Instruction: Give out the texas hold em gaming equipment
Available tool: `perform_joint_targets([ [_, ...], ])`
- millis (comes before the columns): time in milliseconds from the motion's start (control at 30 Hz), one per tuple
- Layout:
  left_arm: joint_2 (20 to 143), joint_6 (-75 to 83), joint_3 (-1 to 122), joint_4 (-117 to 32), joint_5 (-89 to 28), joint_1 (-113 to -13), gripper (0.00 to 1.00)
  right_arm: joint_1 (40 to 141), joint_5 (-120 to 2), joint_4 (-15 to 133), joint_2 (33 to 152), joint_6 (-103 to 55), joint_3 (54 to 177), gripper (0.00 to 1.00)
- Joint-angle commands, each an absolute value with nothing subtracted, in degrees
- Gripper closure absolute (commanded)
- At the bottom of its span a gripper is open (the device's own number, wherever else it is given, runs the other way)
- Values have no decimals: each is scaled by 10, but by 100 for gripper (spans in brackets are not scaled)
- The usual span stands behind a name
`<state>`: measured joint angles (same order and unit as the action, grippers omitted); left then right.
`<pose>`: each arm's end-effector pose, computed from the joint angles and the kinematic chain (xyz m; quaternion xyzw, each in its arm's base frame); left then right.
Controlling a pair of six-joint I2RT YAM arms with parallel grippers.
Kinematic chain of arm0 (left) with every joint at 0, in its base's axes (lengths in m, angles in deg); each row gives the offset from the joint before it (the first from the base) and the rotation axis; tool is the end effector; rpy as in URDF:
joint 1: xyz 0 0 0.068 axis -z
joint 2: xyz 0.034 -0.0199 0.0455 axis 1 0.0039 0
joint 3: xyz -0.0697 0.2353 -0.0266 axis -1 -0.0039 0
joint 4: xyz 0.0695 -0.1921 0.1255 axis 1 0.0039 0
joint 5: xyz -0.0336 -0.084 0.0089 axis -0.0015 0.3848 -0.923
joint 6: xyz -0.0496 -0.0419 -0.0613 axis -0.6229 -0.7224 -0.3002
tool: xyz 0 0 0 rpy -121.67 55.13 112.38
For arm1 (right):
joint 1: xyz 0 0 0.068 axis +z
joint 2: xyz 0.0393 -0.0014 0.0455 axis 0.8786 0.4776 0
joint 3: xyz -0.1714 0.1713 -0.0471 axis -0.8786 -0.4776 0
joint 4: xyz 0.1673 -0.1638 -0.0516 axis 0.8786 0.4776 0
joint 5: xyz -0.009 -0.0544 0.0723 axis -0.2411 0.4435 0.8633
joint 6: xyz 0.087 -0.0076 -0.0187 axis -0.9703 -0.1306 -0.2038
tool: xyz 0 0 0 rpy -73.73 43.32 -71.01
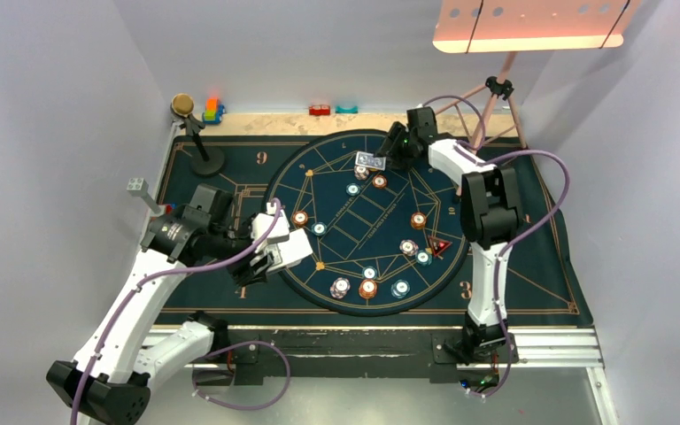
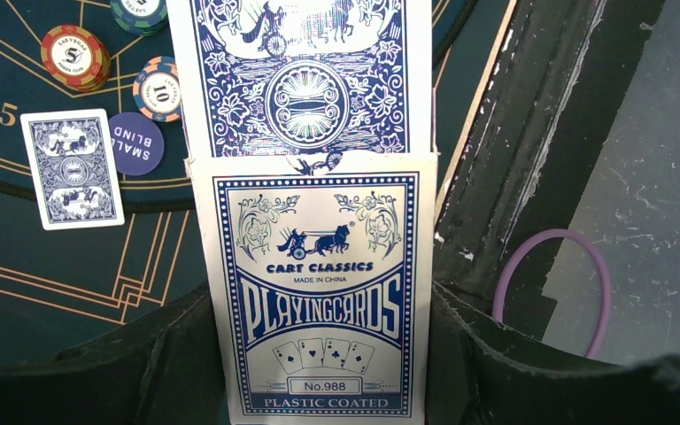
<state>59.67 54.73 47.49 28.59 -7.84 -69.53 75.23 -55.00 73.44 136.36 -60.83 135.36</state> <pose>0.1325 -0.0924 0.2582 0.5148 0.7866 -0.2204 0.2603 0.4701 0.1309 0.1465 0.1983 0.8957 0.2645 0.2975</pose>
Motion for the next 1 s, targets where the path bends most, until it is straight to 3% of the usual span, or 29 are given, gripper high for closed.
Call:
perform_joint_targets([
  [0,586,560,498,286,-59,-699,100,758,-638,794,1256,-583,1329,34],
  [233,584,559,503,286,-55,-699,100,814,-670,860,1108,-535,1274,25],
  [333,584,560,504,283,-55,-699,100,861,-574,810,1029,-528,1196,15],
  [500,586,559,506,280,-52,-699,100,950,-380,712,943,-566,1085,10],
  [967,595,559,507,280,-53,-699,100,1101,-290,586,948,-630,1034,4],
])
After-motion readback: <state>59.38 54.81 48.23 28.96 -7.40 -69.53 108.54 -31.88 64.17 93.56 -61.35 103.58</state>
